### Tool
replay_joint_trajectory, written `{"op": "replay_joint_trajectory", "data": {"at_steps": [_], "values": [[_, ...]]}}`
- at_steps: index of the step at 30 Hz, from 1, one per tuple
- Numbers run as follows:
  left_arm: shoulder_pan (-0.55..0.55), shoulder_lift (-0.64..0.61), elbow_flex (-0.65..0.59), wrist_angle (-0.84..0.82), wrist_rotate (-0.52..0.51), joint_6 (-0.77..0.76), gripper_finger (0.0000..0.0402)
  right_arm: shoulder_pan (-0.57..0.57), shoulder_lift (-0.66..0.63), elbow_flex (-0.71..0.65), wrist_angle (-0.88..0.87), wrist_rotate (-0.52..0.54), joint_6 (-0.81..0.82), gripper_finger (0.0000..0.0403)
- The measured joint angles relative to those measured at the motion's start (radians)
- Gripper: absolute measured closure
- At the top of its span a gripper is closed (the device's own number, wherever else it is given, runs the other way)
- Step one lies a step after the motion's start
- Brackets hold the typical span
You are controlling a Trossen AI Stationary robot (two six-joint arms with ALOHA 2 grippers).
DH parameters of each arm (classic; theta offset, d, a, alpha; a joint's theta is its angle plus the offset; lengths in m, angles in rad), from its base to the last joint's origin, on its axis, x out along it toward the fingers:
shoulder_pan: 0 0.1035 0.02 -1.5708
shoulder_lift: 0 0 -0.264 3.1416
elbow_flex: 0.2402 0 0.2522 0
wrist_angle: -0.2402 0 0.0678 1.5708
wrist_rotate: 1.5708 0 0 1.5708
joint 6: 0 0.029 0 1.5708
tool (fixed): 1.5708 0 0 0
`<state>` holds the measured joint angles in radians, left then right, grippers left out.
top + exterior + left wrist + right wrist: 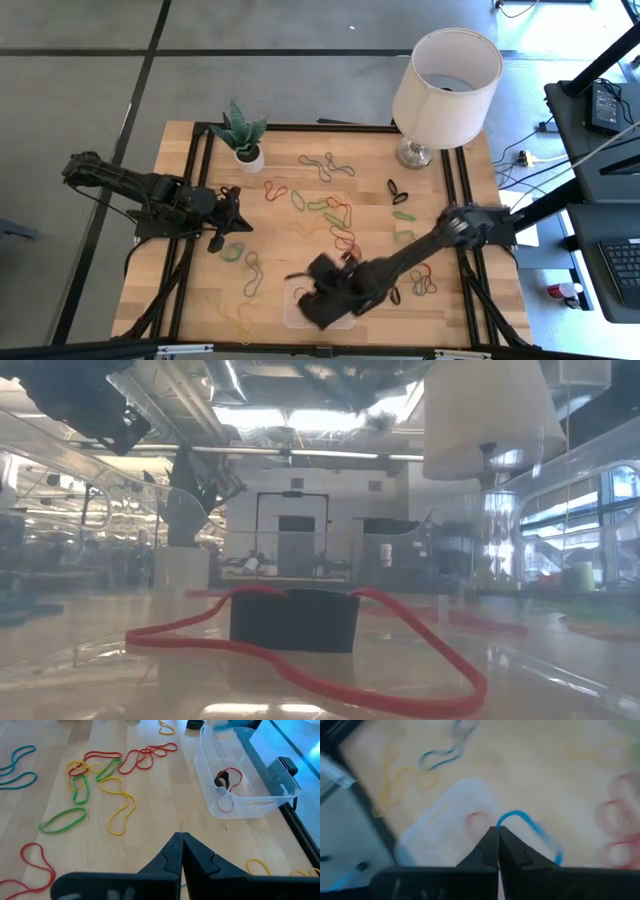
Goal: Pick and place rubber bands into bin
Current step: Put the blue rubber band into the transparent bin
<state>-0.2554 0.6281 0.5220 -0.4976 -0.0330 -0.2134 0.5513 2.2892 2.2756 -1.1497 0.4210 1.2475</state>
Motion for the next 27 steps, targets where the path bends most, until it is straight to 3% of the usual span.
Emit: {"op": "replay_joint_trajectory", "data": {"at_steps": [2, 5, 10, 18, 27], "values": [[0.0, 0.0, 0.0, 0.0, 0.0, 0.0, 0.0398, 0.013, 0.075, 0.083, 0.005, -0.026, 0.01, 0.0403], [0.0, 0.0, 0.0, 0.0, 0.0, 0.0, 0.0398, 0.031, 0.105, 0.027, 0.11, -0.085, 0.068, 0.0403], [0.0, 0.0, 0.0, -0.017, 0.0, 0.0, 0.0398, 0.054, 0.154, -0.019, 0.086, -0.201, 0.241, 0.0403], [0.0, 0.0, 0.0, -0.03, 0.0, 0.027, 0.0398, 0.062, 0.177, -0.018, 0.048, -0.209, 0.27, 0.0389], [0.0, 0.0, 0.0, -0.03, 0.0, 0.027, 0.0398, 0.06, 0.177, -0.018, 0.031, -0.177, 0.27, 0.0326]]}}
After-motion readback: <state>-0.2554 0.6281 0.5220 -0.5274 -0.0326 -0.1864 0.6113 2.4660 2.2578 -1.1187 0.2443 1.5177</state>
